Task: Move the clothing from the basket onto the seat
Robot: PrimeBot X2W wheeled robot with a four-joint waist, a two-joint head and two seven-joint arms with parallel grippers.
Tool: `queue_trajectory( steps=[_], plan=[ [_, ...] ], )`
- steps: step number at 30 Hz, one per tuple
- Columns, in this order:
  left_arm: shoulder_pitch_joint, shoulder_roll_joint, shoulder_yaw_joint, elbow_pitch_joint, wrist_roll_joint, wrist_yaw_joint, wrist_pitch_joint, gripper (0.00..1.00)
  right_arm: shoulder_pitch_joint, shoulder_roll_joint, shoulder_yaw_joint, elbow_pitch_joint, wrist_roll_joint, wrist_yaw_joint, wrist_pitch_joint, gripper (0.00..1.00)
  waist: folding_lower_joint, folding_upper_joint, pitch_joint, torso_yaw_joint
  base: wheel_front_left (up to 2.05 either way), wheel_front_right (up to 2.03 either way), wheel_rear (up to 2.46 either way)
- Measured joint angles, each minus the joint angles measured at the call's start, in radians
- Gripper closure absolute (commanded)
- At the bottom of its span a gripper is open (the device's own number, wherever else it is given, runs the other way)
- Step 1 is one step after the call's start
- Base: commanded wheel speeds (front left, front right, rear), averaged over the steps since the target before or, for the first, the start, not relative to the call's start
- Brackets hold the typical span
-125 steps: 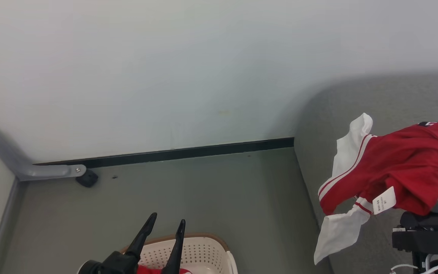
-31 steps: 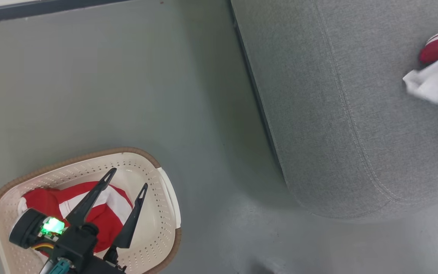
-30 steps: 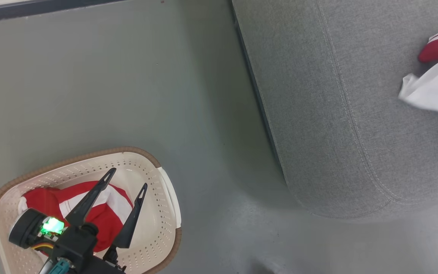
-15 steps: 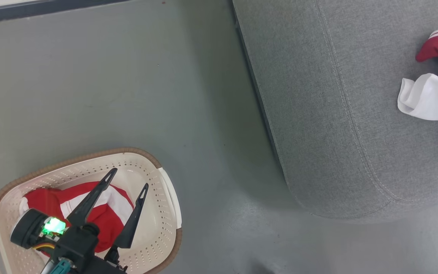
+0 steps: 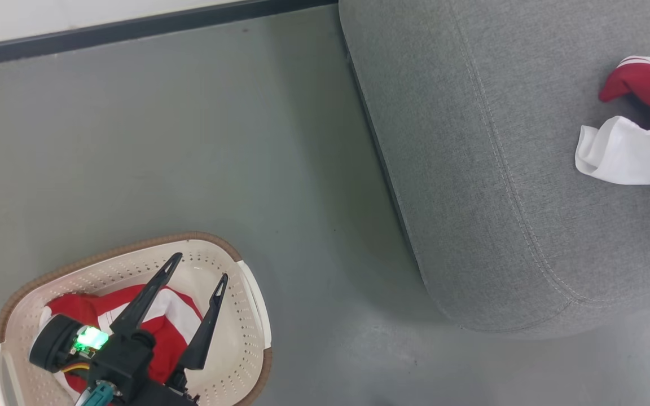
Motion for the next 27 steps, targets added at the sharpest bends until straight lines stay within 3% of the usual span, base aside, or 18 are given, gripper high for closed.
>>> queue_trajectory(
  steps=[8,18,27],
  plan=[
    [0.003,-0.034,-0.001,0.023,-0.011,0.000,0.000,0.00,-0.002,-0.005,0.066,0.030,-0.054,0.014,0.098,0.00,0.0000,-0.0001,-0.049,-0.008,0.00,0.00,0.00],
    [0.003,-0.079,-0.018,0.062,-0.018,0.000,0.000,0.00,0.001,-0.004,0.143,0.052,-0.107,0.056,0.206,0.00,-0.0001,-0.0002,-0.109,-0.008,0.00,0.00,0.00],
    [0.011,-0.129,-0.016,0.106,-0.028,0.000,0.000,0.00,0.057,0.047,0.216,0.033,-0.143,0.067,0.243,0.00,-0.0001,-0.0002,-0.192,-0.003,0.00,0.00,0.00]
  ],
)
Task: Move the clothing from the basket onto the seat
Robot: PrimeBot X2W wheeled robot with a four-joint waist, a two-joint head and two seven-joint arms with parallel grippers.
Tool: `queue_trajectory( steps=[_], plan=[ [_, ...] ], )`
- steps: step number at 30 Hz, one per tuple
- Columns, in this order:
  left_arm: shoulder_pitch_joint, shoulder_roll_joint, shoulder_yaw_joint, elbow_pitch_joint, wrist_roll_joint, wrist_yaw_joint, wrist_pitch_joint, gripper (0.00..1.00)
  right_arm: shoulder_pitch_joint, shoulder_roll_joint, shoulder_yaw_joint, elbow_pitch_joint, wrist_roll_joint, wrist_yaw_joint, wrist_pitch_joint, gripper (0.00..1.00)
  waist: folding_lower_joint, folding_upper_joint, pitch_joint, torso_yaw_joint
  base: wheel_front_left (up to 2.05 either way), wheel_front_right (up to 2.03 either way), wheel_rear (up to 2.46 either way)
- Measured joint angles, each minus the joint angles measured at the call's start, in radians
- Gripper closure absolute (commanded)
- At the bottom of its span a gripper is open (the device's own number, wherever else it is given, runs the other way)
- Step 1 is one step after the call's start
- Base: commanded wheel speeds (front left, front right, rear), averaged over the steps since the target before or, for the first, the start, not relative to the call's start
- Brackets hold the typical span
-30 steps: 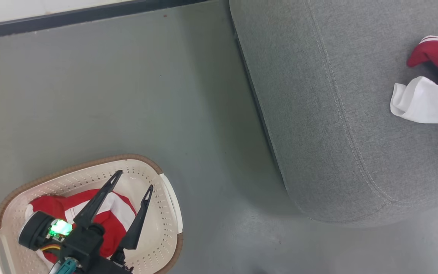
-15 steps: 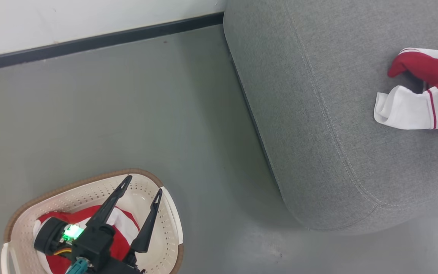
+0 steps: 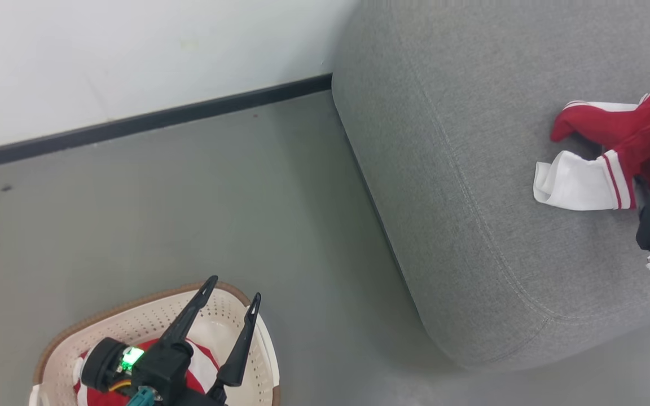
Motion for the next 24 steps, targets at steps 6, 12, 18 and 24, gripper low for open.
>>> queue_trajectory(
  steps=[6,12,18,24],
  plan=[
    [0.016,-0.030,0.000,0.016,0.000,0.000,0.000,0.00,0.028,0.033,0.040,-0.074,-0.014,0.007,-0.020,0.00,0.0000,0.0000,-0.059,0.001,0.00,0.00,0.00],
    [0.016,-0.055,-0.001,0.037,0.000,0.000,0.000,0.00,0.100,0.063,0.127,-0.170,0.045,0.008,-0.062,0.00,0.0000,0.0000,-0.111,0.006,0.00,0.00,0.00],
    [0.015,-0.085,-0.002,0.050,0.000,0.000,0.000,0.00,0.178,0.050,0.243,-0.344,0.140,0.008,-0.171,0.00,0.0000,0.0000,-0.154,0.026,0.00,0.00,0.00],
    [0.011,-0.098,0.004,0.070,-0.001,0.000,0.000,0.00,0.263,-0.020,0.346,-0.581,0.267,0.008,-0.351,0.00,0.0001,0.0000,-0.189,0.070,0.00,0.00,0.00]
  ],
)
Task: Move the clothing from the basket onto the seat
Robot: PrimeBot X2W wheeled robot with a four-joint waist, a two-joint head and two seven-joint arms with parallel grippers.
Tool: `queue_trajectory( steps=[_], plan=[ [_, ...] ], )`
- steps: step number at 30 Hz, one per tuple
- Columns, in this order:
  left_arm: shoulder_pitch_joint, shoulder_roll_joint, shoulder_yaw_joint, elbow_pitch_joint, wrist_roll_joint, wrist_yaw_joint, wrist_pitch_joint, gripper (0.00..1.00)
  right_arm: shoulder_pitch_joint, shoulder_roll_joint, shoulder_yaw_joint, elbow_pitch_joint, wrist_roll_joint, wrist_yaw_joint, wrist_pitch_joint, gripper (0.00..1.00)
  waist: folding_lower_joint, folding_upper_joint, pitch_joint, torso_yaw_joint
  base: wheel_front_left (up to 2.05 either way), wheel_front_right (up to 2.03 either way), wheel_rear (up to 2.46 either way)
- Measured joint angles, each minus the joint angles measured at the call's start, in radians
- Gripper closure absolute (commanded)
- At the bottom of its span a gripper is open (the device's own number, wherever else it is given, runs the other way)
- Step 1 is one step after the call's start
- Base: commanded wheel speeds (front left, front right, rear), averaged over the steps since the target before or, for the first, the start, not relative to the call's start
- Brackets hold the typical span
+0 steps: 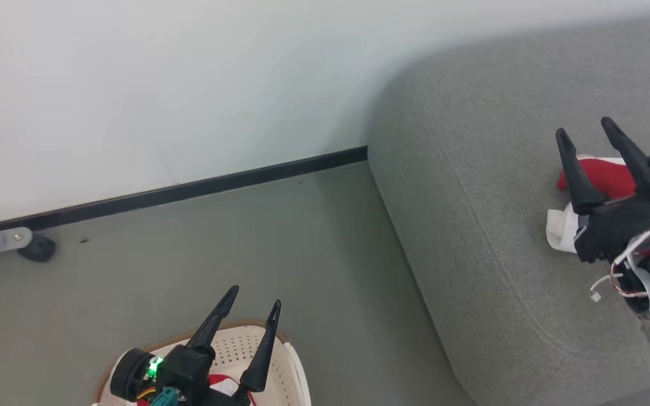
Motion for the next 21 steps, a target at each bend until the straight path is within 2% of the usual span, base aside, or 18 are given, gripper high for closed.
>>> queue_trajectory(
  steps=[4,11,21],
  plan=[
    [-0.001,-0.003,0.020,0.002,-0.001,0.001,0.000,0.00,0.092,-0.034,0.026,-0.121,0.095,0.000,-0.082,0.00,0.0000,0.0000,-0.026,0.035,0.00,0.00,0.00],
    [-0.002,-0.014,0.052,0.003,-0.025,0.018,0.000,0.00,0.255,-0.064,0.032,-0.281,0.216,0.000,-0.082,0.00,0.0000,0.0000,-0.076,0.098,0.00,0.00,0.00],
    [0.025,-0.019,0.082,0.002,-0.026,0.039,0.000,0.00,0.441,-0.068,-0.030,-0.430,0.286,0.000,-0.082,0.00,0.0000,0.0000,-0.144,0.189,0.00,0.00,0.00]
  ],
)
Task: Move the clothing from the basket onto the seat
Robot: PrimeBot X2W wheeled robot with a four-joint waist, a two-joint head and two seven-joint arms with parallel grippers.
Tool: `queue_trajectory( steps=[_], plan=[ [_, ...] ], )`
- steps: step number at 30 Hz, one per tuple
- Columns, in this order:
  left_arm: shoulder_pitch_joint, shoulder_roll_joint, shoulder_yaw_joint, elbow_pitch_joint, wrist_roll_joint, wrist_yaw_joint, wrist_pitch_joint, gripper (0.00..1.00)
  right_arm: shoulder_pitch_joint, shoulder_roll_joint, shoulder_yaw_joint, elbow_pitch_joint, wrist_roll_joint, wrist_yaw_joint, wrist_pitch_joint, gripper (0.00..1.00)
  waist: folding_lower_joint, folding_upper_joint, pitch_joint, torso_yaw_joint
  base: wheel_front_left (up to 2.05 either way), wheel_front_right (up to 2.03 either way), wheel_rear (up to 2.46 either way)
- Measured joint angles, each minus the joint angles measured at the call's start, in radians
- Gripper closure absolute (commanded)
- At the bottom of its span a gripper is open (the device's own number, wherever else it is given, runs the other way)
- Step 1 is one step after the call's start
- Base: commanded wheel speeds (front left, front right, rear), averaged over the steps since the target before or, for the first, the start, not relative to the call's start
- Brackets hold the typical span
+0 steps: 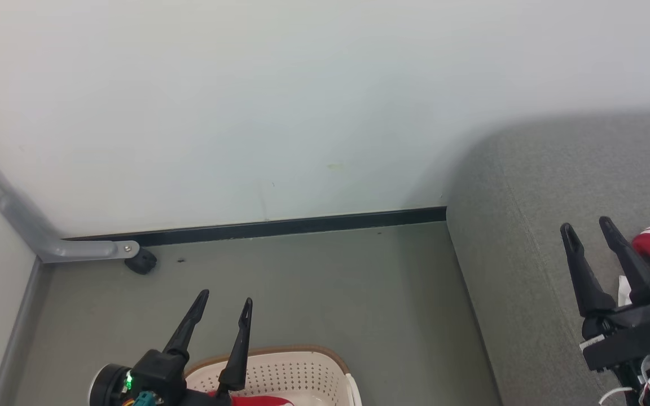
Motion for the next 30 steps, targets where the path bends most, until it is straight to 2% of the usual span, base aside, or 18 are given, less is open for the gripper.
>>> queue_trajectory(
  steps=[9,18,22,24,30],
  plan=[
    [0.047,-0.005,0.032,-0.001,0.007,0.042,0.000,0.00,0.145,0.033,-0.041,-0.073,0.003,-0.003,0.000,0.00,0.0000,0.0002,-0.043,0.073,0.00,0.00,0.00],
    [0.120,-0.006,0.071,-0.003,0.010,0.077,0.000,0.00,0.241,0.083,-0.021,-0.113,-0.070,-0.041,0.000,0.00,0.0001,0.0001,-0.069,0.116,0.00,0.00,0.00],
    [0.130,-0.007,0.072,0.010,0.022,0.078,0.000,0.00,0.280,0.099,-0.038,-0.115,-0.097,-0.081,0.000,0.00,0.0001,0.0002,-0.074,0.124,0.00,0.00,0.00],
    [0.141,-0.009,0.087,0.017,0.035,0.099,0.000,0.00,0.315,0.107,-0.043,-0.115,-0.132,-0.099,0.000,0.00,0.0001,0.0002,-0.078,0.130,0.00,0.00,0.00],
    [0.147,-0.010,0.097,0.022,0.035,0.108,0.000,0.00,0.335,0.126,-0.052,-0.127,-0.159,-0.108,0.000,0.00,0.0001,0.0002,-0.081,0.134,0.00,0.00,0.00]
  ],
)
